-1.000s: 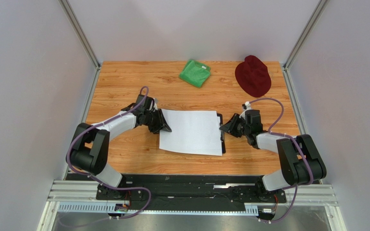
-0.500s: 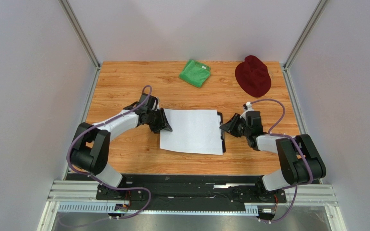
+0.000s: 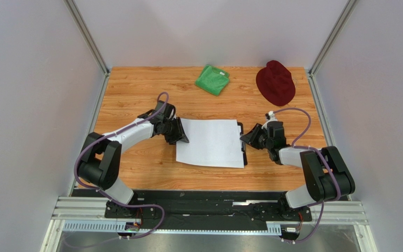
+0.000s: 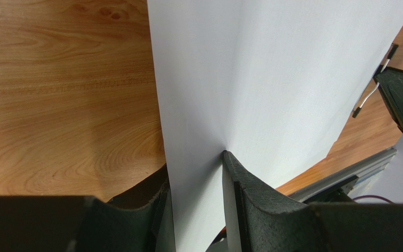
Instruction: Put the files into the folder
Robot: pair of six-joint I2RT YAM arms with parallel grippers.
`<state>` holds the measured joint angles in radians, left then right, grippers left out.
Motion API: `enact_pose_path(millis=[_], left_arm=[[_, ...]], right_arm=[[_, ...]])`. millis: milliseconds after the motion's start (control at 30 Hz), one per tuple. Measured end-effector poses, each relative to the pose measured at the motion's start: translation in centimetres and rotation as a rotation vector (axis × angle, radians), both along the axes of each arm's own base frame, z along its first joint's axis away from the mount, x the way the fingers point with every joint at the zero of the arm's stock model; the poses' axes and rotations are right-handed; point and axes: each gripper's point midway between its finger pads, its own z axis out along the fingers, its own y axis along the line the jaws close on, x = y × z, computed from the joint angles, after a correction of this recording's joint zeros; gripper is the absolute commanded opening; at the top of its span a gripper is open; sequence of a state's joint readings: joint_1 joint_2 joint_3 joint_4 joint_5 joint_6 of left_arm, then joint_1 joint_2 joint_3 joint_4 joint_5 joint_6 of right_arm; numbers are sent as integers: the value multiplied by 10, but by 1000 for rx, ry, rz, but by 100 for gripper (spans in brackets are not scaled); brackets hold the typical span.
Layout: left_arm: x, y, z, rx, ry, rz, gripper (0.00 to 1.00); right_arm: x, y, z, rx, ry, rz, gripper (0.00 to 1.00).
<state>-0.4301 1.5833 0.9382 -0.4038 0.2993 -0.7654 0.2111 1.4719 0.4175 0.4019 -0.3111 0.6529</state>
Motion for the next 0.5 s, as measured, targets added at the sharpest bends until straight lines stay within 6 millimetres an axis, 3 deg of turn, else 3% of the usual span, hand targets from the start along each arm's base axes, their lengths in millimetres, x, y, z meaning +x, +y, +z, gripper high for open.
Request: enact_pose_path(millis=[500], left_arm=[[2, -14, 14, 14, -25, -19, 56]], right_arm=[[4, -1, -1, -38, -26, -9, 0]])
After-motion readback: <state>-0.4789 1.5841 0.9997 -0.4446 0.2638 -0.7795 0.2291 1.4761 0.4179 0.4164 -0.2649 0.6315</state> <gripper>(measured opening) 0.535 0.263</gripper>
